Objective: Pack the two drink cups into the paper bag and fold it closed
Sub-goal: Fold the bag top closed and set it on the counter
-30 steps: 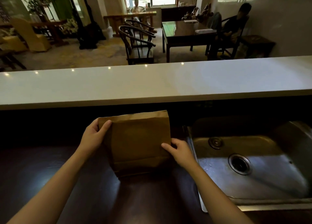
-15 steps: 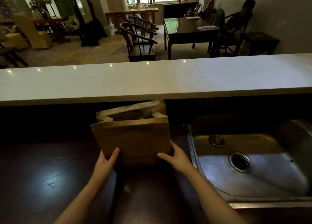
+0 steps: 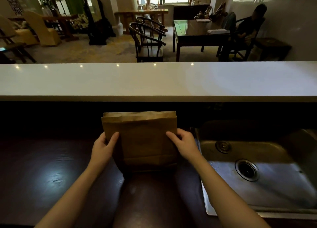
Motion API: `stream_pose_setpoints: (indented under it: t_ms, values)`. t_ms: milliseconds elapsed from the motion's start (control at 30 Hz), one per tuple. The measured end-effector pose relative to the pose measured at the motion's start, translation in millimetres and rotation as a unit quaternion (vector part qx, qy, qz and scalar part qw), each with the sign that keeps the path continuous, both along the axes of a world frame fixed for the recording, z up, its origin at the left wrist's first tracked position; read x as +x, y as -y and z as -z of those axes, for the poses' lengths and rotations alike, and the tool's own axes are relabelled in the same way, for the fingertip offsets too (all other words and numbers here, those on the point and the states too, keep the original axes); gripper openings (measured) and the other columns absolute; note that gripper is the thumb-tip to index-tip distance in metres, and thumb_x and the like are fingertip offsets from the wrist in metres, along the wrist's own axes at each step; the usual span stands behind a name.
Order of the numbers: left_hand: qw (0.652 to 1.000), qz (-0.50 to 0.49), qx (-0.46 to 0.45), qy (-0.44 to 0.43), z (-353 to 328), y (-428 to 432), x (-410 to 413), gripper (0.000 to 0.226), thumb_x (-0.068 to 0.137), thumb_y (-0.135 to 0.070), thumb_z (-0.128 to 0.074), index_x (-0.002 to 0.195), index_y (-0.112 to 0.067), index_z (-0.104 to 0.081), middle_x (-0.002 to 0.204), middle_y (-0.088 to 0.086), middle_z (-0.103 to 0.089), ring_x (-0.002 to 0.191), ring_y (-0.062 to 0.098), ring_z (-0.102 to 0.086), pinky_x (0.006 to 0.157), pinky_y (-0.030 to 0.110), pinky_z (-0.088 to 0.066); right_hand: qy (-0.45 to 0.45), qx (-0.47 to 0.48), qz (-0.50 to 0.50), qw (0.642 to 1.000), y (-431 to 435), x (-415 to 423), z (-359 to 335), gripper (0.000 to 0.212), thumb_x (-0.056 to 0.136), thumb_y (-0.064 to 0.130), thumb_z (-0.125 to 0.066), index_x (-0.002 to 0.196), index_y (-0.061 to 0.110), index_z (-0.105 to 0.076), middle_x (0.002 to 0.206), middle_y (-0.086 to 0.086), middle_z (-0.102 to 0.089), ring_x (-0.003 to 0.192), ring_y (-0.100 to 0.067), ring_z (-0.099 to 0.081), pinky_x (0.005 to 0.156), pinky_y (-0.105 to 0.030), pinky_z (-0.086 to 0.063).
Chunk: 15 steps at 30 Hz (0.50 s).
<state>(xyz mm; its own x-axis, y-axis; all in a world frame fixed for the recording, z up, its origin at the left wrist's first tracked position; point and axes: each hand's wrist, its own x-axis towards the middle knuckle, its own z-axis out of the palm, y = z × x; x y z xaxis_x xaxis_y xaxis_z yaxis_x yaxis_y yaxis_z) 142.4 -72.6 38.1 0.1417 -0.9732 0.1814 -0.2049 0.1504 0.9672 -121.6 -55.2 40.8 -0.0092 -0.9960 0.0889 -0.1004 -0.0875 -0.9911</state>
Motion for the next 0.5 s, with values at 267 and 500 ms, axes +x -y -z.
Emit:
stream_pose_setpoints:
  t_ms: [267,500]
  values:
    - [0.997,-0.022,-0.035,-0.069,-27,16,-10,0.016,0.092,-0.02,-0.051,0.094,-0.015,-0.066,0.098,-0.009,-0.063,0.082,0.0,-0.061,0.064,0.006,-0.048,-0.097,-0.073,0.078,0.99,20,-6,-26,0.016,0.087,0.026,-0.062,0.092,0.013,-0.069,0.115,0.007,-0.048,0.112,-0.01,-0.043,0.091,-0.018,-0.04]
    - [0.991,0.022,-0.004,-0.134,-32,23,-13,0.021,0.089,-0.037,-0.05,0.087,-0.028,-0.068,0.084,-0.003,-0.069,0.079,0.009,-0.064,0.067,0.019,-0.054,0.042,-0.022,0.03,0.998,27,-5,-33,0.018,0.091,0.023,-0.055,0.092,0.013,-0.071,0.11,-0.012,-0.063,0.099,-0.025,-0.062,0.074,-0.021,-0.053]
